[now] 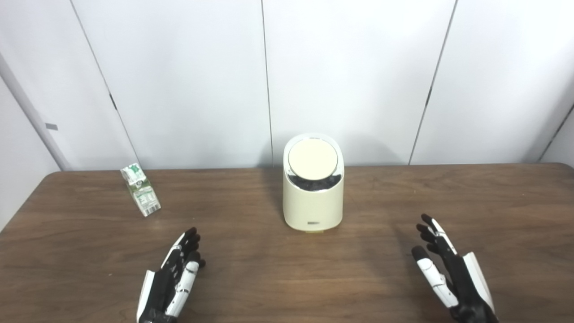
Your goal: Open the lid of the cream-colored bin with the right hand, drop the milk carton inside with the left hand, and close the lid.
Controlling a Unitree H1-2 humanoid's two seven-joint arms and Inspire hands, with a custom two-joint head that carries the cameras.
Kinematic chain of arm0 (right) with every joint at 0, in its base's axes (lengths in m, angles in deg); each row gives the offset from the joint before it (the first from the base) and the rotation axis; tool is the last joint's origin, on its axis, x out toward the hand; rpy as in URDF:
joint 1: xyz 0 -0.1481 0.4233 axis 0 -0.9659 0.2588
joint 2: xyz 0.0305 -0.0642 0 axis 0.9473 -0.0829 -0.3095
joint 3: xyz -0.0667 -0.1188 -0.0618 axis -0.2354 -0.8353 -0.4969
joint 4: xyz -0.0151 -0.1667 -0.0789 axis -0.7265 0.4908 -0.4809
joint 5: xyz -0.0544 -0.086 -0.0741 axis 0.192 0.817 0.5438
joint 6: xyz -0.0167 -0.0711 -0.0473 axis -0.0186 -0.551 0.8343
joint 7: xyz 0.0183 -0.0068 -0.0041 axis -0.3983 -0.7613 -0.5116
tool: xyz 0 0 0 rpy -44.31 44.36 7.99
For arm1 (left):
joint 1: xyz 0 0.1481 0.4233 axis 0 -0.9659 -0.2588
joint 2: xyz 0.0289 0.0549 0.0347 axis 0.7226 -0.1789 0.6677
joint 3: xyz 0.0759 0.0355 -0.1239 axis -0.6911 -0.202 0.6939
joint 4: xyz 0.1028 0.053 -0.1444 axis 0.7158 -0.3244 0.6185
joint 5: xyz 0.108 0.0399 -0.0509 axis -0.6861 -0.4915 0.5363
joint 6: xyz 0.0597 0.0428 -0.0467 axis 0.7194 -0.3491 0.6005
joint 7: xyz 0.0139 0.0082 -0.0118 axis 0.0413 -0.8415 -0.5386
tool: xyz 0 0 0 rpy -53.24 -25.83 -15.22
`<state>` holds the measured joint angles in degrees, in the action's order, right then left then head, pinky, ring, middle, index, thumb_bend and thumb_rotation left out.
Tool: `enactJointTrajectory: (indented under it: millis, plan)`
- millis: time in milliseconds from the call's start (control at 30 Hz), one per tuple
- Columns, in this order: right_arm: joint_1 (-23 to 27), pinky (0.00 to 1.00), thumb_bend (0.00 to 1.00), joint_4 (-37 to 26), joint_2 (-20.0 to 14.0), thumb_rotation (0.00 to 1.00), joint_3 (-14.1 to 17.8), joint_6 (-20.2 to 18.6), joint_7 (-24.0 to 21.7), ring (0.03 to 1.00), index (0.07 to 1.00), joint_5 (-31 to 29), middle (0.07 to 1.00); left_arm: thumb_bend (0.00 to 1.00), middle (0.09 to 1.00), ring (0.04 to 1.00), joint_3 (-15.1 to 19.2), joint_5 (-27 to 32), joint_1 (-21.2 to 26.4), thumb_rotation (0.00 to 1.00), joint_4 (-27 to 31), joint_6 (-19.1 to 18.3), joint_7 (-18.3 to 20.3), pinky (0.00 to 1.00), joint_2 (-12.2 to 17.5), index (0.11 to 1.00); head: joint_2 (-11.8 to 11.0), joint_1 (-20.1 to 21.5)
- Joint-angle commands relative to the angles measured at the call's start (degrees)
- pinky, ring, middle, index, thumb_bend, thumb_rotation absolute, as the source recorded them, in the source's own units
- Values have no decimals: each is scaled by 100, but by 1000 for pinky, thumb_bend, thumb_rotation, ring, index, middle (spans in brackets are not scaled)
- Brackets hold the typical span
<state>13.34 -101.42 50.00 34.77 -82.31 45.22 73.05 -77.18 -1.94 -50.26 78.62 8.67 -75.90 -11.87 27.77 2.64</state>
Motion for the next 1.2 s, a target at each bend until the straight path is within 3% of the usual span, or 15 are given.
enactJointTrajectory:
  millis: [0, 267, 733, 867, 1033, 1167]
  plan:
    - [108, 852, 511, -137, -39, 1000, 38, 210, 63, 875, 931, -21, 883, 357, 900, 909, 39, 20, -56, 694, -160, -79, -40, 926, 32, 938, 0, 6]
    - [103, 848, 505, -96, -42, 1000, 33, 232, 77, 875, 930, -6, 882, 363, 898, 910, 32, 1, -62, 686, -187, 47, -58, 927, 30, 932, -4, 4]
    - [68, 838, 509, -262, -34, 997, 15, 98, 9, 871, 927, 33, 881, 389, 879, 886, 95, 67, -95, 676, -275, 613, -104, 898, -44, 915, 16, 12]
    - [59, 823, 519, -302, -50, 909, 2, 98, -18, 868, 929, 44, 881, 391, 882, 884, 94, 96, -113, 673, -269, 710, -106, 907, -62, 916, 15, 5]
    - [90, 814, 509, -198, -101, 844, 60, 215, 8, 866, 933, -2, 884, 404, 874, 863, 84, 180, -134, 652, -300, 931, -103, 848, -91, 913, 1, 4]
    - [200, 814, 517, -147, -111, 782, 113, 225, 6, 863, 937, -74, 886, 404, 879, 872, 82, 194, -133, 658, -318, 947, -110, 873, -100, 918, -16, 46]
